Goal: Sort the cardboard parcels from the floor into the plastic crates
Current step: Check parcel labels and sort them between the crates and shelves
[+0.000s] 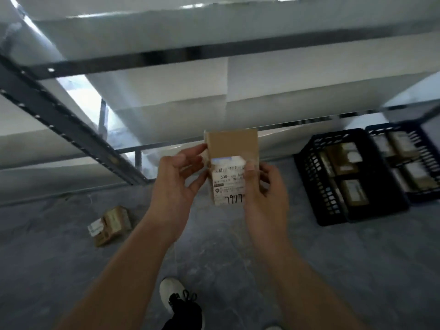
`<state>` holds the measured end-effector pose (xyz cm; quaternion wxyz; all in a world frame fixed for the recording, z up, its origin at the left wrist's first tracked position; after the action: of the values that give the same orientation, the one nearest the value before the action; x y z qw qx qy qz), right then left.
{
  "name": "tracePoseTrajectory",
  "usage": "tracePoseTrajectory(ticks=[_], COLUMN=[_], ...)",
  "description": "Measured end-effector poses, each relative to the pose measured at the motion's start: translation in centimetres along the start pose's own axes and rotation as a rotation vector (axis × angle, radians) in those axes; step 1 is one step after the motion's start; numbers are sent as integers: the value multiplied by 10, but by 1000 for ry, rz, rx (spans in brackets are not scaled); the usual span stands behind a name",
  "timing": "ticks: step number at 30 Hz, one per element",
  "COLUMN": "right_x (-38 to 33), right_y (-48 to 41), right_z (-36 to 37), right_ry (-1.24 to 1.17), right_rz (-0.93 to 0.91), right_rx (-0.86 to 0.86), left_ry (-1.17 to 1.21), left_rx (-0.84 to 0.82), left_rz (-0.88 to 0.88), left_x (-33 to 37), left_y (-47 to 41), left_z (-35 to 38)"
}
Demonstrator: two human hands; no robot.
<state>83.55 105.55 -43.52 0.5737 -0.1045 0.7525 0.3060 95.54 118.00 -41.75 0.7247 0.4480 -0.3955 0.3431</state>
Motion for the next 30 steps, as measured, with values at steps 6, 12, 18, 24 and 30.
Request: tracePoseTrajectory(ticks=[6, 12, 18, 24, 30], right_x=[-53, -63, -55, -21, 18], right_y=[7, 4, -41, -132, -252], right_z=[-160, -300, -395, -442, -474], right_ry=[-110, -40, -32, -55, -85], right_rz=[-42, -33, 14, 106, 159], right_rx=[135, 236, 307, 317, 299], left_ry=[-137, -188, -196, -300, -348], left_rx=[-233, -333, -334, -369, -328], left_rz=[-4, -12, -62, -99, -140], left_x=[9, -23, -69, -133, -218], left_y=[81, 140, 144, 87, -10], left_z=[163, 295, 401, 478, 552])
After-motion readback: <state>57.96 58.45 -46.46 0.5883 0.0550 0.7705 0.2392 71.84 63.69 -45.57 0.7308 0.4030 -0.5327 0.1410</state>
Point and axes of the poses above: each hand's wrist, its own y-axis away from the middle knuckle, its own z-axis out of the palm, x = y × z, the point moved 5 cm from there along -y, towards the middle knuckle, and after that the axes turned 5 degrees about z, right-handed, at the moved point
